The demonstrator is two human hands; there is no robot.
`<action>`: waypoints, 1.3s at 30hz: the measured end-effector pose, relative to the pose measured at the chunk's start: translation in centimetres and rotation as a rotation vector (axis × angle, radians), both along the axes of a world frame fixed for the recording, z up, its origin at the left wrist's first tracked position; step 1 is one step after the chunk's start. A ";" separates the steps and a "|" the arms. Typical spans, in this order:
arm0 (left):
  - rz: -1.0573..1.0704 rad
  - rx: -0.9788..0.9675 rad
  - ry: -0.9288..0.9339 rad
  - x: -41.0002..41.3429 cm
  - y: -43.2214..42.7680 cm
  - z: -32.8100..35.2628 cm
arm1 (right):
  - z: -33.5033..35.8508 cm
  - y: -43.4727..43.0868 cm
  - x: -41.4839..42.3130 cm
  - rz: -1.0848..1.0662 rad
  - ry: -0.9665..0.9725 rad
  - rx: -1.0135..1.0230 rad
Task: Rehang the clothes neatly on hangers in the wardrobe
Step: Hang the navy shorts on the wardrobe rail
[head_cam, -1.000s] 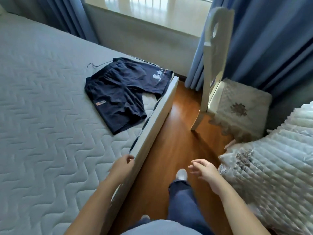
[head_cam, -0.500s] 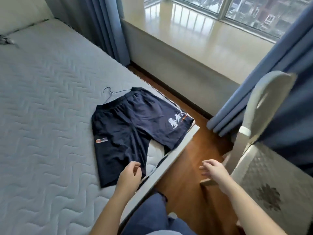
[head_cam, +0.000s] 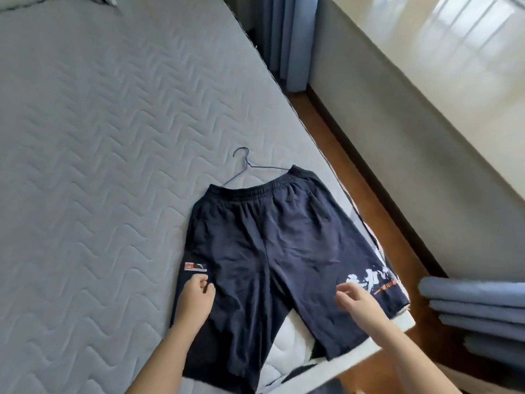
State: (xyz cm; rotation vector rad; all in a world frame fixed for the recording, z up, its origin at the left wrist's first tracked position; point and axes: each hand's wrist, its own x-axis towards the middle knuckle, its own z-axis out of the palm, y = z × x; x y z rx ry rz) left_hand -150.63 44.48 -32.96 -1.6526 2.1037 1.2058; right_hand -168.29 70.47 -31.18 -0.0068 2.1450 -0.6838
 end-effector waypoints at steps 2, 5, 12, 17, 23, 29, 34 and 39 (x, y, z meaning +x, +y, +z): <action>-0.027 -0.044 -0.035 -2.7 -2.1 -2.2 | -2.4 -2.0 -3.8 0.052 0.024 0.003; -0.081 -0.120 -0.100 -6.7 -5.8 -5.5 | -6.0 -5.5 -9.2 0.113 0.096 0.025; -0.393 -0.335 -0.382 -14.0 -12.7 -13.0 | -11.5 -14.4 -19.5 0.354 0.347 -0.001; -0.409 -0.203 -0.444 -16.0 -13.5 -17.2 | -14.6 -19.6 -23.8 0.490 0.446 0.011; -0.368 -0.273 -0.393 -15.2 -12.8 -18.8 | -17.8 -23.7 -26.1 0.521 0.482 0.188; -0.338 -0.265 -0.313 -15.0 -12.8 -17.5 | -16.4 -24.0 -25.6 0.207 0.397 0.108; -0.198 -0.424 -0.068 -14.2 -12.6 -12.7 | -10.7 -22.2 -24.3 0.119 0.387 -0.093; -0.199 -0.415 -0.037 -13.2 -13.1 -5.9 | -3.8 -19.2 -21.9 0.151 0.392 -0.211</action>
